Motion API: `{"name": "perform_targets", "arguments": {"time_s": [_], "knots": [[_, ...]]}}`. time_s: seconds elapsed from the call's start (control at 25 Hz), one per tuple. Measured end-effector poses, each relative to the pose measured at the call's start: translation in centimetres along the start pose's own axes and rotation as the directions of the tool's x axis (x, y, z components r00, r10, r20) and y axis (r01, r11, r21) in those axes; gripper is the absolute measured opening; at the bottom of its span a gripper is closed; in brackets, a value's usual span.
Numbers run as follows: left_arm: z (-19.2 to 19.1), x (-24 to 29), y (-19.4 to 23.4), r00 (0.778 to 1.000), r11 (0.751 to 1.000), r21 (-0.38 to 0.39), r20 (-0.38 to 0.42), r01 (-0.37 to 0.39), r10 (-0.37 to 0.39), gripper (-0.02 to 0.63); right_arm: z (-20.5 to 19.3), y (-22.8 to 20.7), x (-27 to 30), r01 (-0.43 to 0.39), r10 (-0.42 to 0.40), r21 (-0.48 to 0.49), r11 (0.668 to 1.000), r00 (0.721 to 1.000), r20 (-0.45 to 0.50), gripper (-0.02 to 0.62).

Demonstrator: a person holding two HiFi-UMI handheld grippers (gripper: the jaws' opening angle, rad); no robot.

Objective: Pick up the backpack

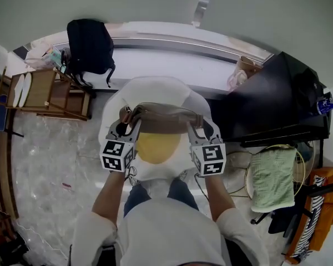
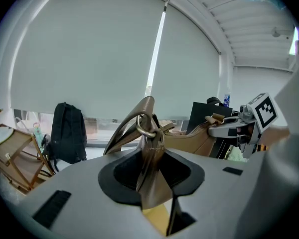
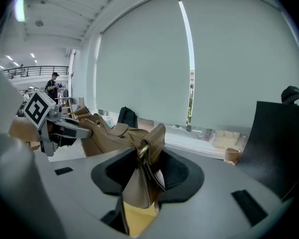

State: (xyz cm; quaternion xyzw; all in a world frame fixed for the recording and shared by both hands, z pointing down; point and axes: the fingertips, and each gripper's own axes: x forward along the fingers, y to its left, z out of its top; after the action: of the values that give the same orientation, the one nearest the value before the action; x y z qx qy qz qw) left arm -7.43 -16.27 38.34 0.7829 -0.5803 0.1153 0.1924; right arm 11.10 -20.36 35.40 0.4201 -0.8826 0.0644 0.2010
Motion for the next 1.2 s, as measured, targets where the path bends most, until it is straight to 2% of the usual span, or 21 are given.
{"name": "perform_targets", "arguments": {"time_s": [0.6, 1.2], "knots": [[5.5, -5.0, -2.2, 0.994, 0.999, 0.034, 0.113, -0.011, 0.007, 0.127, 5.4, 0.9, -5.1, 0.027, -0.027, 0.004, 1.000, 0.991, 0.129, 0.167], [11.4, -8.5, -3.8, 0.971, 0.995, 0.094, 0.240, -0.023, 0.000, 0.126, 10.8, 0.9, -8.7, 0.027, -0.029, 0.010, 1.000, 0.961, 0.276, 0.166]]}}
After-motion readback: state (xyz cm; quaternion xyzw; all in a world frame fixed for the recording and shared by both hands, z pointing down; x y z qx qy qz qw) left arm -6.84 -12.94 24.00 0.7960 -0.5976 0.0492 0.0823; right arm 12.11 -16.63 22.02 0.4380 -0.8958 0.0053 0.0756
